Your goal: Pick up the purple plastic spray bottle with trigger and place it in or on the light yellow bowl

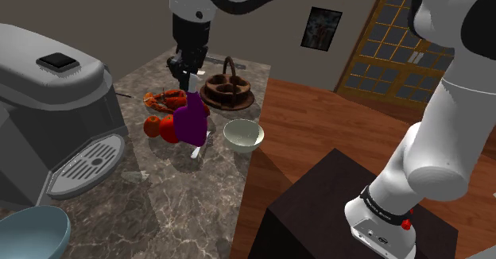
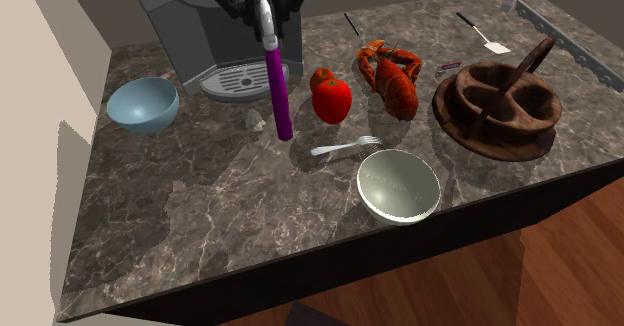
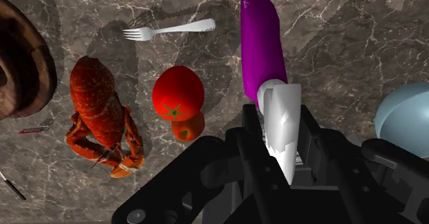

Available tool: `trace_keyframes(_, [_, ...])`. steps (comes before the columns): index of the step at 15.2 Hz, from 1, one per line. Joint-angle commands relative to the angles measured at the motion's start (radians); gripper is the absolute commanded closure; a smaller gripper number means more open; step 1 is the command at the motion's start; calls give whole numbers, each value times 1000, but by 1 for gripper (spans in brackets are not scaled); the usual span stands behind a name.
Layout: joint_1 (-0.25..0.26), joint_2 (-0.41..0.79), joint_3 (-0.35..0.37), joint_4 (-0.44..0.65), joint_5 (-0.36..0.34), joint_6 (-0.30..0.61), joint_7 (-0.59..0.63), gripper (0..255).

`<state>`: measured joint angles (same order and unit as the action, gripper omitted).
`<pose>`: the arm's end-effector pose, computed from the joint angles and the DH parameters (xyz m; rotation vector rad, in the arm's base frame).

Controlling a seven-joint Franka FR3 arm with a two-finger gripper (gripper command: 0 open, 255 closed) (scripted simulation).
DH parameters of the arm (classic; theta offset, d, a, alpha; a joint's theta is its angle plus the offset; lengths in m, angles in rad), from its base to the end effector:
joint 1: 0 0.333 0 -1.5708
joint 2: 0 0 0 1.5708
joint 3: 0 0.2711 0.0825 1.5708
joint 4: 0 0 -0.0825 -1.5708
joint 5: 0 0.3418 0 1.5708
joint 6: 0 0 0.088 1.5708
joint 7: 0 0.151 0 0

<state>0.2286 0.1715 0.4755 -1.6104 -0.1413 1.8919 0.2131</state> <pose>0.4622 0.3530 0.4650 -3.0257 -0.7983 -0.2230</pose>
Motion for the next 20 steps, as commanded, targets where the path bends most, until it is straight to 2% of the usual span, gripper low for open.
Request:
trace_keyframes(1, [-34,-51,-13,-39,33,-2,-52,255])
trace_keyframes(10, [-153,-222,-113,-146,139,-42,-290,255])
trace_keyframes(19, [-249,-304,-241,-148,184,-121,-521,255])
trace_keyframes(20, [-249,-306,-241,-164,185,-107,-522,255])
